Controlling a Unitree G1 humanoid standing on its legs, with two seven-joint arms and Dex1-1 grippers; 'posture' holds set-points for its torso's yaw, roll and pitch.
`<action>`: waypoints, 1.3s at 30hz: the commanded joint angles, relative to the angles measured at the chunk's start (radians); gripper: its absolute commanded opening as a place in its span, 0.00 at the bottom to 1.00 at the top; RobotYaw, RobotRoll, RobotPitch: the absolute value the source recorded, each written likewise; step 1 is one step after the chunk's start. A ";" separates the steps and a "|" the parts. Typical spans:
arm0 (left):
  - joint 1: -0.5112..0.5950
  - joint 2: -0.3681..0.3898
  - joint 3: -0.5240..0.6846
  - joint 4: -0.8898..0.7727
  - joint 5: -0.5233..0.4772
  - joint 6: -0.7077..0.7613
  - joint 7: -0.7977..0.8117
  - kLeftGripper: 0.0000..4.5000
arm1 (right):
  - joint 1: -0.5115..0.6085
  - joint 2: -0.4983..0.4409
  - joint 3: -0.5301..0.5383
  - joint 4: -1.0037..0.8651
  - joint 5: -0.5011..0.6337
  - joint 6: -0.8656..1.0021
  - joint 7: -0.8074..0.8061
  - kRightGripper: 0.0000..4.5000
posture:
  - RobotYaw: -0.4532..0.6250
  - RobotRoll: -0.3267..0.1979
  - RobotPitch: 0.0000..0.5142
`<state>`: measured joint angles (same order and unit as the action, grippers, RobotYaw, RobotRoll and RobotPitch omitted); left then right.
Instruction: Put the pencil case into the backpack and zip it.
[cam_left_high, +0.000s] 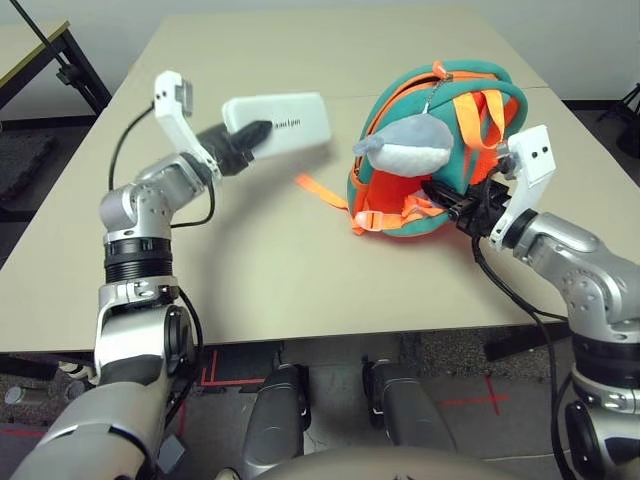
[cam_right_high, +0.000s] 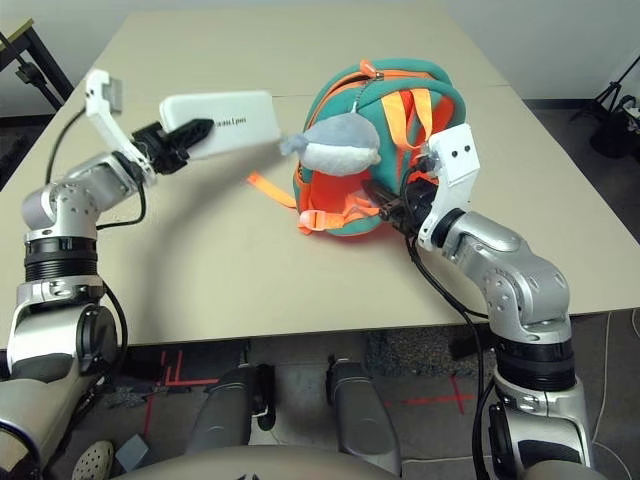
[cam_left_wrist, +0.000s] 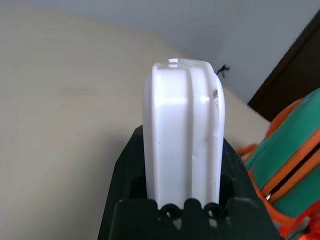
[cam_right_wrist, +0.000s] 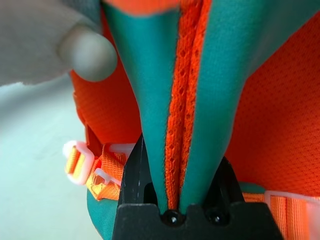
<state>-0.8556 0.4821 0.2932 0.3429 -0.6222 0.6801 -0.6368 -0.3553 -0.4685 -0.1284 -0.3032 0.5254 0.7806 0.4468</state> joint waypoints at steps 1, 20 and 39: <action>-0.038 0.030 -0.003 -0.055 -0.025 -0.029 -0.093 0.28 | 0.005 -0.006 0.027 0.048 -0.026 -0.002 0.008 0.14 | 0.31 0.62 0.25; -0.121 0.075 0.002 -0.144 -0.201 0.160 -0.275 0.28 | 0.001 -0.002 0.062 0.121 -0.083 -0.058 0.030 0.14 | 0.31 0.62 0.25; -0.131 0.107 -0.195 0.061 0.002 0.041 -0.460 0.28 | -0.012 0.003 0.064 0.127 -0.097 -0.060 0.034 0.14 | 0.30 0.62 0.27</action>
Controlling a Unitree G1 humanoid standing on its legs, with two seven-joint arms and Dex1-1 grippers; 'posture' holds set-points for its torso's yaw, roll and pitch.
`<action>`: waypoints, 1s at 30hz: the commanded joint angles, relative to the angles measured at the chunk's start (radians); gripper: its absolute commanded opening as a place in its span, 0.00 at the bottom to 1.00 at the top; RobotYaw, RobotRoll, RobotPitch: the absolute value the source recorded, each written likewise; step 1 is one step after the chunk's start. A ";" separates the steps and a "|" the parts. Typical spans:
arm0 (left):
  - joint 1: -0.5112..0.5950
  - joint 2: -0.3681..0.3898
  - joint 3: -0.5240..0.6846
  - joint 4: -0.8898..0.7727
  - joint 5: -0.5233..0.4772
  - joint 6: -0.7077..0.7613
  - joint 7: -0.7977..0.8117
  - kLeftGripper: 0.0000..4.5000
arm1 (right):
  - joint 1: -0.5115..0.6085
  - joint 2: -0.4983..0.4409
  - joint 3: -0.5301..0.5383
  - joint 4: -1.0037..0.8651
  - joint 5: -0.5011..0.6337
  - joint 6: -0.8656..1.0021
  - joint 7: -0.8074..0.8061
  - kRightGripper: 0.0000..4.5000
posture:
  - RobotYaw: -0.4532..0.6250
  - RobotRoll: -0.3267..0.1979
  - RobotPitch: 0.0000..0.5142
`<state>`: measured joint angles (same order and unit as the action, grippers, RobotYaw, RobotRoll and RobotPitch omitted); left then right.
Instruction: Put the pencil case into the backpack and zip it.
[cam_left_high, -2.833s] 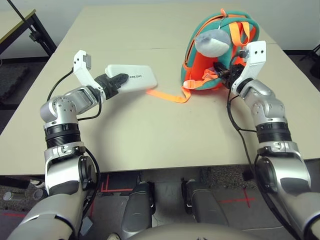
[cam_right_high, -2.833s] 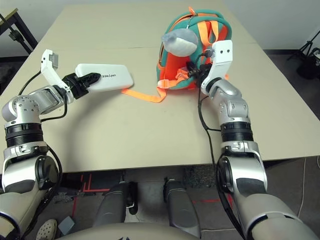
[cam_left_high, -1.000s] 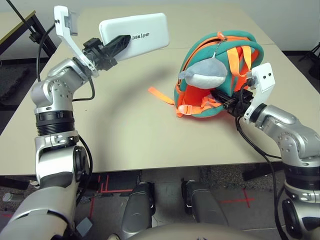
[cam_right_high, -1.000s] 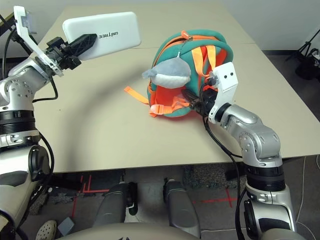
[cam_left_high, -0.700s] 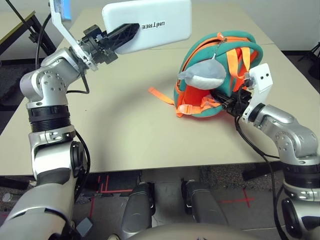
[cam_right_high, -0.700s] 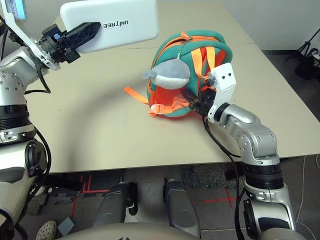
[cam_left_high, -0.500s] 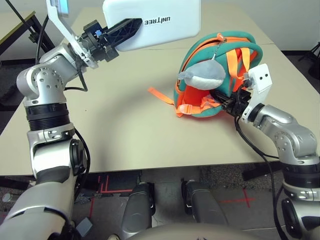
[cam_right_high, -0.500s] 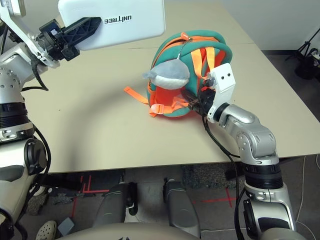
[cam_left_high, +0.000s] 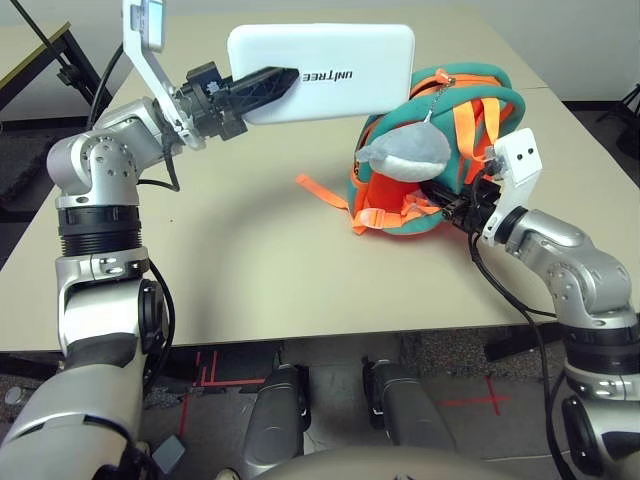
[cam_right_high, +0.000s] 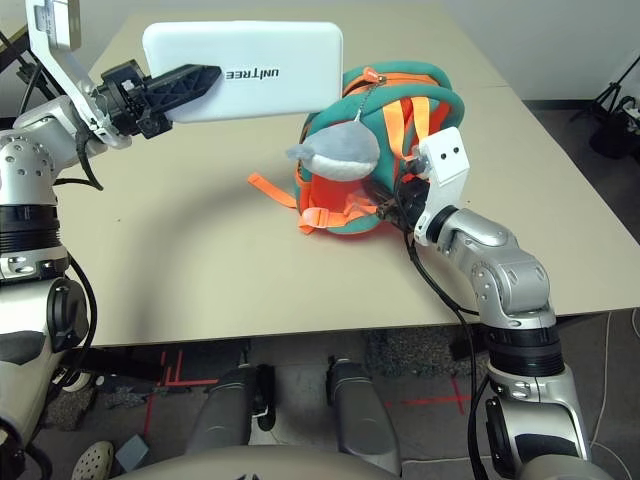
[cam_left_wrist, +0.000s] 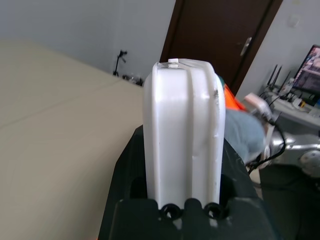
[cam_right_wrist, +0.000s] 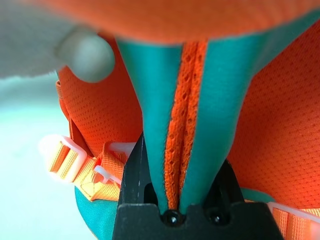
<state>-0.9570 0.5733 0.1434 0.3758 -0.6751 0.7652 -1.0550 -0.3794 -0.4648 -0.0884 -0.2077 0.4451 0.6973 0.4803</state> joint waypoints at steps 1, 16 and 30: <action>-0.036 0.016 -0.062 0.041 0.074 -0.062 -0.059 0.28 | 0.011 -0.001 0.024 0.032 -0.018 0.023 0.001 0.14 | 0.30 0.62 0.27; -0.261 -0.127 -0.255 0.410 0.319 -0.316 -0.274 0.28 | -0.014 0.012 0.029 0.053 -0.037 0.008 0.004 0.14 | 0.30 0.62 0.26; -0.376 -0.297 -0.183 0.670 0.446 -0.505 -0.105 0.59 | -0.016 0.021 0.031 0.050 -0.053 0.000 0.004 0.14 | 0.29 0.62 0.26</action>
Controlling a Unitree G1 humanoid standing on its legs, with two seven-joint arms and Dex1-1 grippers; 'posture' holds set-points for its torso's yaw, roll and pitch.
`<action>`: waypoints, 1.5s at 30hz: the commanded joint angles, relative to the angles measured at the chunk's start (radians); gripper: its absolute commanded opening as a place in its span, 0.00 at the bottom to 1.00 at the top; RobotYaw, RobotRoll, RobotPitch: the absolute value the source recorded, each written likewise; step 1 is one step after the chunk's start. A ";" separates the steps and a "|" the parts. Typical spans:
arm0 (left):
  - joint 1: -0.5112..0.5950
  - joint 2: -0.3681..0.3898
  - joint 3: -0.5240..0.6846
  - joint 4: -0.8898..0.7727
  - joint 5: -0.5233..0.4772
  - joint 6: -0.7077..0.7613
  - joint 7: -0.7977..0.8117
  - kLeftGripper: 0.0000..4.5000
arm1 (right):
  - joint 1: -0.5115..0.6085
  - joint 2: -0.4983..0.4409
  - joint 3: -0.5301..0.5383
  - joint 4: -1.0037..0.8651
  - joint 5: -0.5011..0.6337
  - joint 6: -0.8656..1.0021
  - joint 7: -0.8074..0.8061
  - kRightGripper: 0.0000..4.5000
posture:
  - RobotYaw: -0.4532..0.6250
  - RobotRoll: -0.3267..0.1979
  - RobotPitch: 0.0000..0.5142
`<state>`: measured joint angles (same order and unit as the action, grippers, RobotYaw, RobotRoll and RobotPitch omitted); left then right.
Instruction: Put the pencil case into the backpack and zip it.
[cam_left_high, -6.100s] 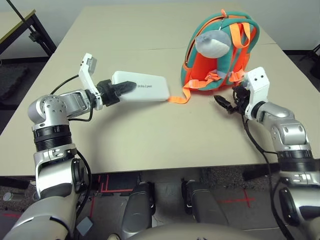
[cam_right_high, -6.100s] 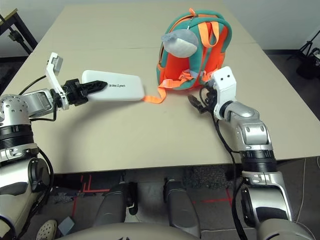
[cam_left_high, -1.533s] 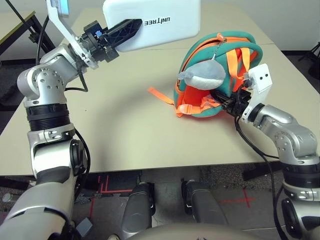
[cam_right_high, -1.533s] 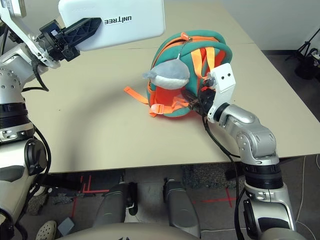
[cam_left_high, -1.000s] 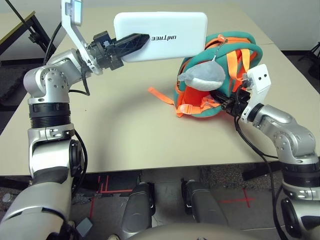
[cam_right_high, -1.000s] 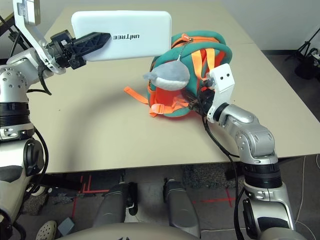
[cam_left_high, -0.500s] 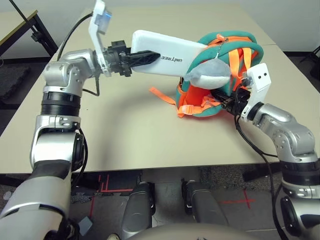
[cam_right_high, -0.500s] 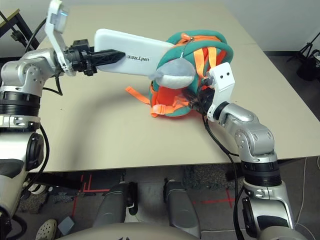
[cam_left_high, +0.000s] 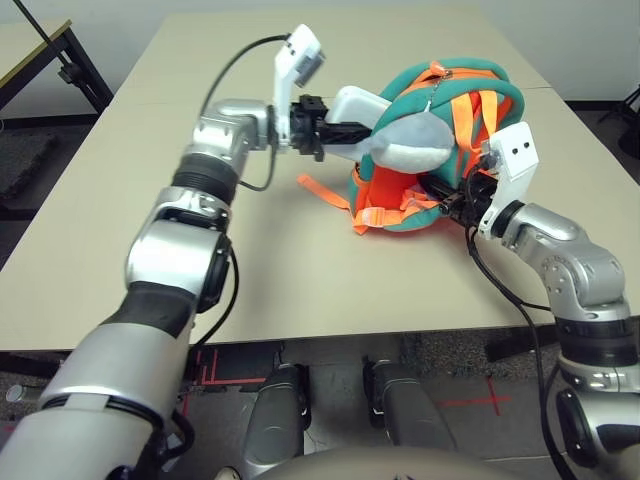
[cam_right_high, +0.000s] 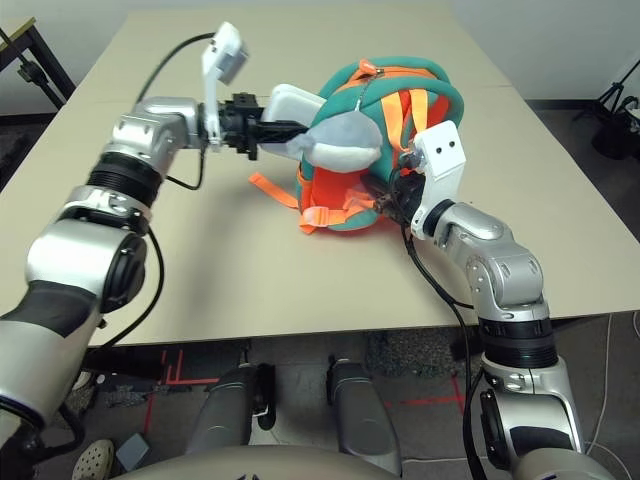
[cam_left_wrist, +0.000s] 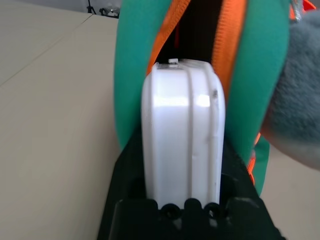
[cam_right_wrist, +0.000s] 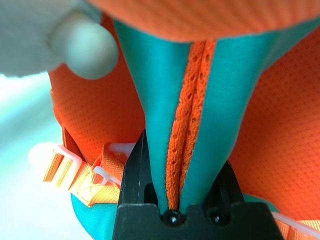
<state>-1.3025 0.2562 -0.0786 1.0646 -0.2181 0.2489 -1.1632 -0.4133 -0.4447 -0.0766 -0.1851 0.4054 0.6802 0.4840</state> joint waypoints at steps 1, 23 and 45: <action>-0.032 0.028 0.051 -0.032 -0.018 0.025 -0.001 0.67 | 0.019 0.001 0.020 0.027 -0.014 0.017 0.001 0.14 | 0.29 0.62 0.26; 0.225 0.199 0.142 -0.656 -0.142 0.476 0.124 0.52 | -0.003 0.004 0.050 0.062 -0.026 0.000 0.026 0.14 | 0.32 0.62 0.28; 0.157 -0.067 0.020 -0.262 -0.029 0.211 0.212 0.00 | 0.003 0.002 0.045 0.048 -0.035 -0.002 0.022 0.14 | 0.29 0.62 0.24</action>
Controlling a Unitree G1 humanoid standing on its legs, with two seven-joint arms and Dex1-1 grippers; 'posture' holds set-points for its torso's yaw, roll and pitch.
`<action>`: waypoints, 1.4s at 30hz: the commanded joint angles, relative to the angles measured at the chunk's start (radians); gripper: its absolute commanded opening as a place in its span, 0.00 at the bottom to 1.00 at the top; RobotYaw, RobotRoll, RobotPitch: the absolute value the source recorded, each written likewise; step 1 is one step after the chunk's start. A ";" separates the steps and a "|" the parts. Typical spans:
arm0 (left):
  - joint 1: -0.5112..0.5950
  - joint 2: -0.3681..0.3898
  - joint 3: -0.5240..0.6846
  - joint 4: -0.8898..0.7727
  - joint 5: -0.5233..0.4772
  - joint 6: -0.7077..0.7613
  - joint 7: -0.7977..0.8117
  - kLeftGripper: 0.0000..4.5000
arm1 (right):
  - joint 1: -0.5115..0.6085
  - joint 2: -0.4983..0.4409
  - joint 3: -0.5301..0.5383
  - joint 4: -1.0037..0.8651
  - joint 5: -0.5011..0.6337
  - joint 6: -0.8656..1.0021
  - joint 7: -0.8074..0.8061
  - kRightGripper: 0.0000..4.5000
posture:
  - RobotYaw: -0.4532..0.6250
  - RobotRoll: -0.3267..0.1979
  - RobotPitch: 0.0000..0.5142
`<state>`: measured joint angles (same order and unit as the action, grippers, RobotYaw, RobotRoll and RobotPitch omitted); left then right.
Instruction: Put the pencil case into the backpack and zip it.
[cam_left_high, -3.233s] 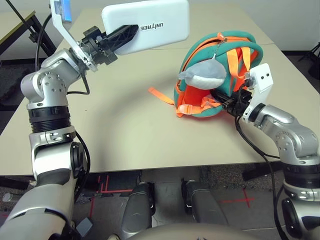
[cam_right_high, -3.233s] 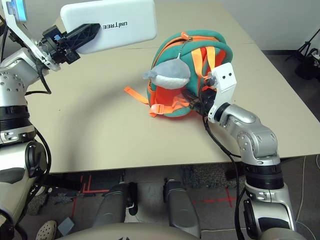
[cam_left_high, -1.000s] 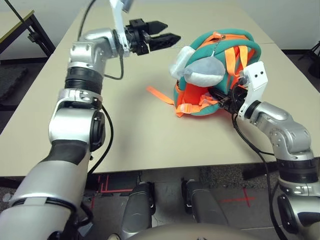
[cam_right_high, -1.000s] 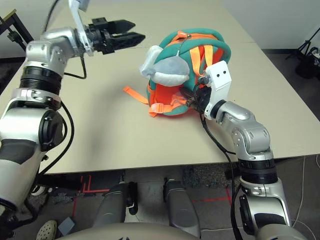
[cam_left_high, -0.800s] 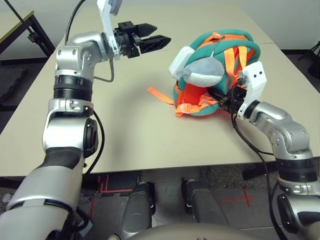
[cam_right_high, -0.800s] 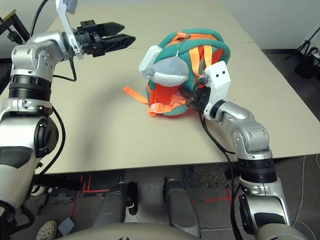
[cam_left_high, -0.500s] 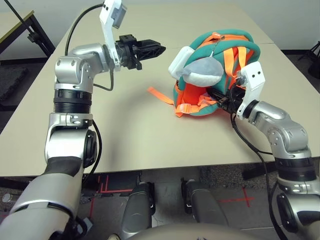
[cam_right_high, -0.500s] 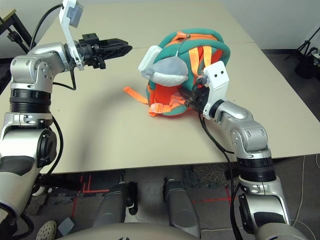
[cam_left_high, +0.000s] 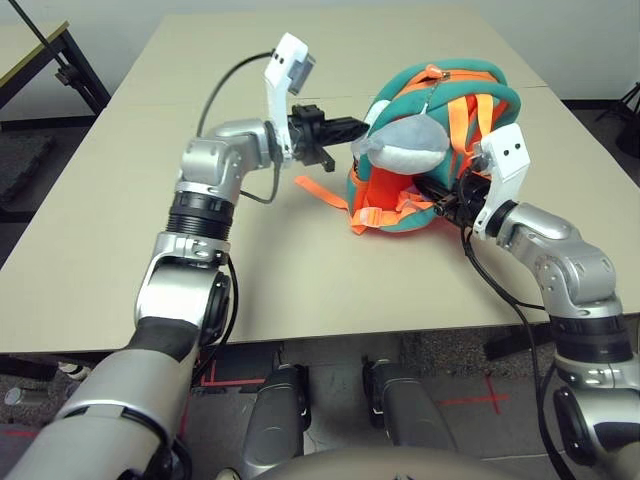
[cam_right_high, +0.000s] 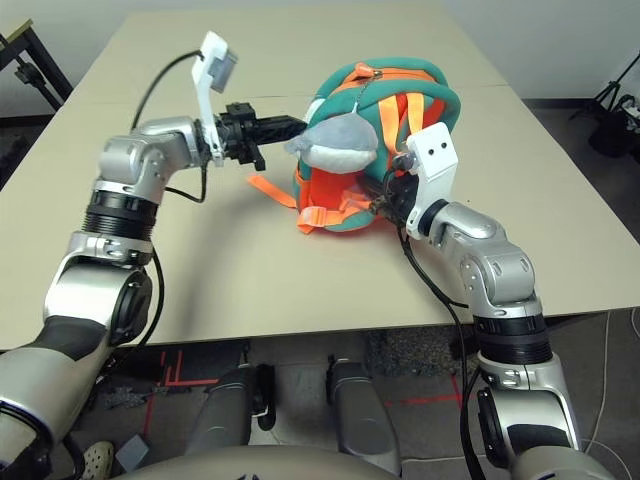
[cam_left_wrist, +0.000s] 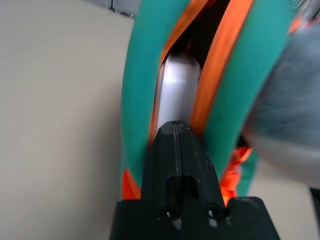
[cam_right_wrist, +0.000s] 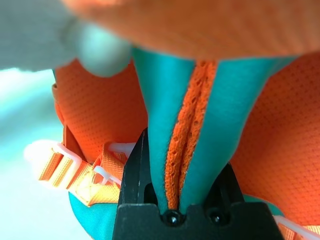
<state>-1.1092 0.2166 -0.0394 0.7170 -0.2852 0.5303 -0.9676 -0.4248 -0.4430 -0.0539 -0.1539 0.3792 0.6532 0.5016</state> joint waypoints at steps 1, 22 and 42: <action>-0.045 -0.035 -0.017 0.110 0.046 -0.088 0.018 0.00 | 0.015 0.000 0.022 0.015 -0.009 0.025 0.004 0.14 | 0.29 0.62 0.24; 0.060 0.138 0.148 -0.414 -0.169 0.216 0.041 0.00 | 0.022 0.010 0.027 0.024 -0.019 0.015 0.006 0.14 | 0.31 0.62 0.25; 0.122 0.231 0.002 -0.775 -0.325 0.462 0.031 1.00 | 0.019 0.011 0.030 0.044 -0.028 0.003 0.013 0.14 | 0.31 0.62 0.25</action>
<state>-1.0045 0.4411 -0.0012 -0.0369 -0.6107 0.9813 -0.9326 -0.4200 -0.4330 -0.0498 -0.1433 0.3631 0.6369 0.5089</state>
